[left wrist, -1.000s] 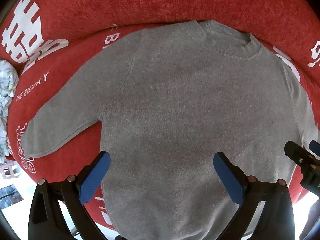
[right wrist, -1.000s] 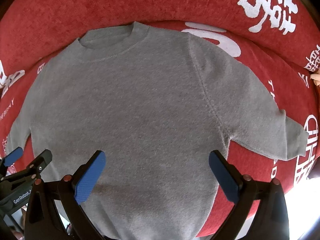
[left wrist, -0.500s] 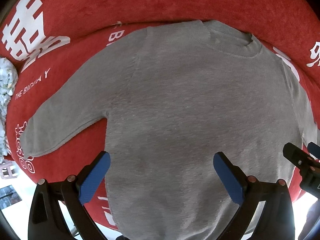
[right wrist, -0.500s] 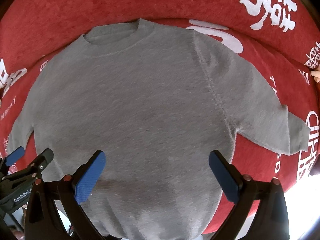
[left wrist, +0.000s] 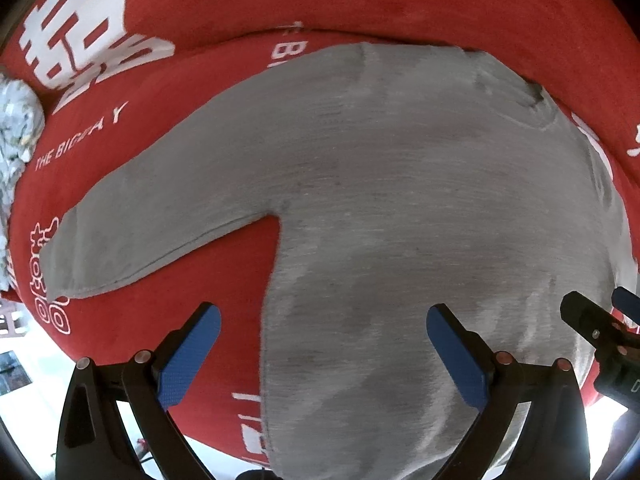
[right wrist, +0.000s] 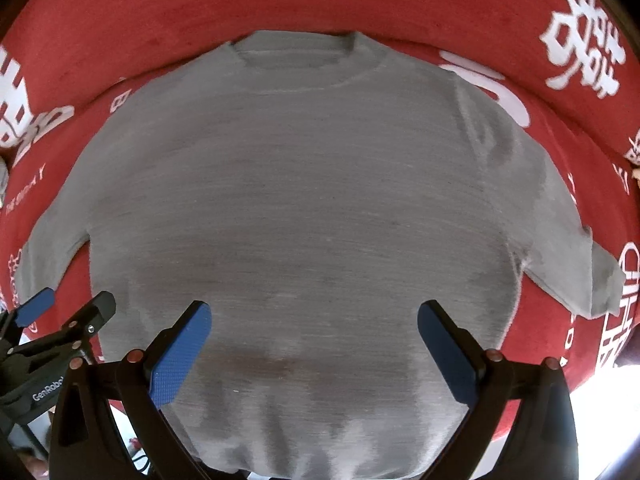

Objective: Fold small clothes
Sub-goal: 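Grasp the cuff of the sleeve nearest the left gripper with the left gripper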

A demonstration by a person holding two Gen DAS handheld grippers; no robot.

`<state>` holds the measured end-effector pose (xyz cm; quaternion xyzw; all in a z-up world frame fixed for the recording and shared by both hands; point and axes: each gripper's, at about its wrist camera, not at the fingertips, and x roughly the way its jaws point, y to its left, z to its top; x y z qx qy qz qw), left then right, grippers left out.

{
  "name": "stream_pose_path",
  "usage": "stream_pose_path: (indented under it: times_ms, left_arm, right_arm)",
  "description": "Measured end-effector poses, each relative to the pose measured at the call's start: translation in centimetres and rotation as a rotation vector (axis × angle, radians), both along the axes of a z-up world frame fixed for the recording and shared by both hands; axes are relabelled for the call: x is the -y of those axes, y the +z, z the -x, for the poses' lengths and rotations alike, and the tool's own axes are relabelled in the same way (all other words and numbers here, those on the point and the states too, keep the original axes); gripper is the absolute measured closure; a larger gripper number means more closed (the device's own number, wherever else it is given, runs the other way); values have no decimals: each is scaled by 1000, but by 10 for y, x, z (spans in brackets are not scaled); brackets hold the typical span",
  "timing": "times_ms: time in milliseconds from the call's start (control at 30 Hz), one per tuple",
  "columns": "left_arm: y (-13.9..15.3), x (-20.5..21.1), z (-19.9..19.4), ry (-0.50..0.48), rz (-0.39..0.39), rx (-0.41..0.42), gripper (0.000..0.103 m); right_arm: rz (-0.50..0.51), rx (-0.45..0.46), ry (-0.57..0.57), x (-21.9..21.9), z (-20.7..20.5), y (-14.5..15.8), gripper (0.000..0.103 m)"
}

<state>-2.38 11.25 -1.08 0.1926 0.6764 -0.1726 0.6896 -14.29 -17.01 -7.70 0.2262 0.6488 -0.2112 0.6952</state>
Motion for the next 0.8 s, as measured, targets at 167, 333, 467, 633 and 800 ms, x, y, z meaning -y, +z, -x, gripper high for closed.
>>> stream_pose_path:
  times_ms: [167,333,467,633,800]
  left_arm:
    - [-2,-25,-15,58,50,-17,0]
    - [-7,-75,-41,182,162,-40,0]
    - [-15,-132,-63,302,226,-36,0]
    - [-37,-205,-84,511,333,-57,0]
    - [-63,-220,-98,604,473,-154,0]
  right_arm:
    - [-20,50,62,-28,-18,5,0]
    - [-61,70,132,-61,-36,4,0]
    - [-88,59,182,-83,-48,0,0]
    - [-116,56,230,-106,-56,-4,0]
    - [-130,42,226,-118,-60,-10,0]
